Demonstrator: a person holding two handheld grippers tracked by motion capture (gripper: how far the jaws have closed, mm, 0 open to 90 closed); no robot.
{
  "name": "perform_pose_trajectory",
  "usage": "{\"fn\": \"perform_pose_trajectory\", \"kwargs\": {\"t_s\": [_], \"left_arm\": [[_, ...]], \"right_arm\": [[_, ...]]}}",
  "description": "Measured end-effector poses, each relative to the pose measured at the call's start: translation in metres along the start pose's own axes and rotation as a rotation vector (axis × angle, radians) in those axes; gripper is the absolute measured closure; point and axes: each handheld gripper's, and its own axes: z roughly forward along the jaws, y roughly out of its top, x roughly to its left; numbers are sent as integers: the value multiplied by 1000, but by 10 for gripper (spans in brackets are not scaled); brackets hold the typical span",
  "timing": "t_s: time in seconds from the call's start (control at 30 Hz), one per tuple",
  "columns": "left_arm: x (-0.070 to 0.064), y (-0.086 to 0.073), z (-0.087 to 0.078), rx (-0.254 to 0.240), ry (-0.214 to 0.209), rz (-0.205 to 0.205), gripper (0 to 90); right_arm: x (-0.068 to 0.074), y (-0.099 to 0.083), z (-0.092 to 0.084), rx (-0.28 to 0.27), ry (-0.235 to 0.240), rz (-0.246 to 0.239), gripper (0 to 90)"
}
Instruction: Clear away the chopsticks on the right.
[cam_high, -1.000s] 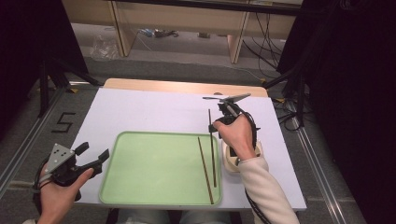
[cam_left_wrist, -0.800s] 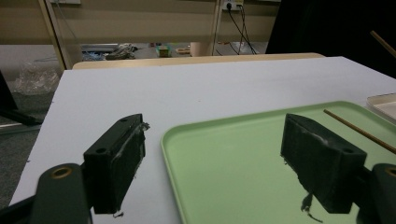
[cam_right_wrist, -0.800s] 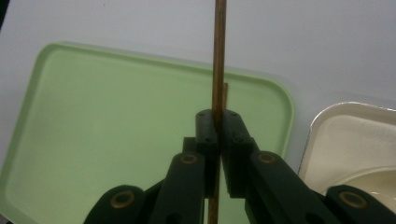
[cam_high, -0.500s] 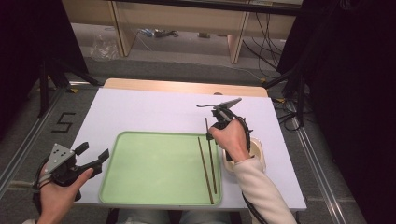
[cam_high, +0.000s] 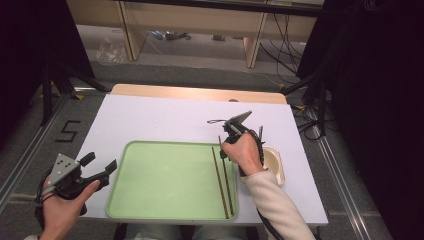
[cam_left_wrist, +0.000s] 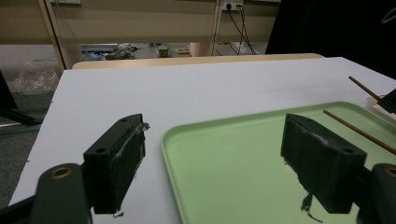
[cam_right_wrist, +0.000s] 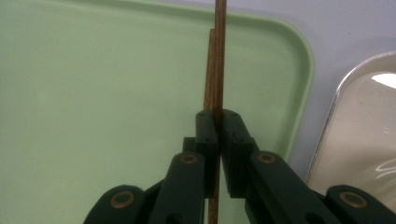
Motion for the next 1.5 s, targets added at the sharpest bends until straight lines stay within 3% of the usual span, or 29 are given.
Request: {"fn": "perform_pose_trajectory", "kwargs": {"t_s": [0.03, 0.07, 0.13, 0.17, 0.2, 0.27, 0.33, 0.37, 0.43, 0.5, 0.57, 0.6, 0.63, 0.7, 0.73, 0.77, 0.83, 0.87, 0.9, 0.93, 1.0, 1.13, 1.17, 1.2, 1.27, 1.33, 1.37, 1.43, 1.5], "left_arm": [[0, 0, 0, 1, -1, -2, 213], [0, 0, 0, 1, 0, -1, 213], [0, 0, 0, 0, 0, -1, 213], [0, 0, 0, 0, 0, -1, 213], [0, 0, 0, 0, 0, -1, 213], [0, 0, 0, 1, -1, -2, 213], [0, 0, 0, 1, -1, -2, 213], [0, 0, 0, 0, 0, -2, 213], [0, 0, 0, 0, -1, -1, 213], [0, 0, 0, 1, -2, -2, 213], [0, 0, 0, 0, 0, -1, 213], [0, 0, 0, 0, 0, -1, 213], [0, 0, 0, 0, -1, -2, 213], [0, 0, 0, 1, -2, -1, 213], [0, 0, 0, 1, -2, -3, 213], [0, 0, 0, 0, -1, -1, 213], [0, 0, 0, -1, -1, 0, 213], [0, 0, 0, 0, -1, -2, 213], [0, 0, 0, 1, -1, -3, 213], [0, 0, 0, 1, -2, -2, 213], [0, 0, 0, 1, -2, -3, 213], [0, 0, 0, 0, -1, 0, 213], [0, 0, 0, 1, -2, -2, 213], [0, 0, 0, 1, -2, -2, 213], [0, 0, 0, 0, -2, -3, 213], [0, 0, 0, -1, -1, 0, 213], [0, 0, 0, -1, -1, 1, 213], [0, 0, 0, -1, -2, -1, 213], [0, 0, 0, -1, -2, 0, 213]], "right_arm": [[-1, 0, 1, 5, -9, -11, 873], [2, 1, 1, 36, -7, 36, 873], [1, 1, 4, 43, 0, 47, 873], [-2, 0, 7, 30, -5, 13, 873], [1, 1, 7, 55, 1, 51, 873], [-1, 1, 11, 41, 1, 20, 872], [-2, 1, 12, 66, -7, 20, 872], [1, 1, 14, 58, 1, 67, 872], [-4, 0, 18, 39, -10, 17, 870], [-5, 0, 21, 30, -13, 19, 869], [-3, 0, 20, 82, -14, 54, 868], [-6, 1, 22, 56, -6, 9, 868], [-5, 1, 24, 52, -9, 34, 867], [-4, 1, 26, 69, -13, 46, 865], [-5, 1, 27, 72, -15, 22, 864], [-4, 0, 28, 93, -21, 41, 863], [-6, -1, 34, 23, -30, 3, 862], [-7, -1, 34, 31, -31, -11, 861], [-6, 0, 32, 68, -30, -3, 860], [-5, 0, 32, 69, -29, 12, 859], [-7, 0, 34, 65, -41, -26, 854], [-6, -1, 35, 67, -41, -17, 847], [-3, -1, 34, 83, -57, 4, 841], [-5, -2, 36, 43, -52, -27, 833], [-6, -1, 35, 61, -52, -51, 823], [-4, -1, 36, 51, -55, -31, 819], [-2, -1, 34, 83, -52, 7, 818], [-6, -1, 34, 49, -51, -68, 815], [-4, 0, 32, 52, -50, -45, 810]]}}
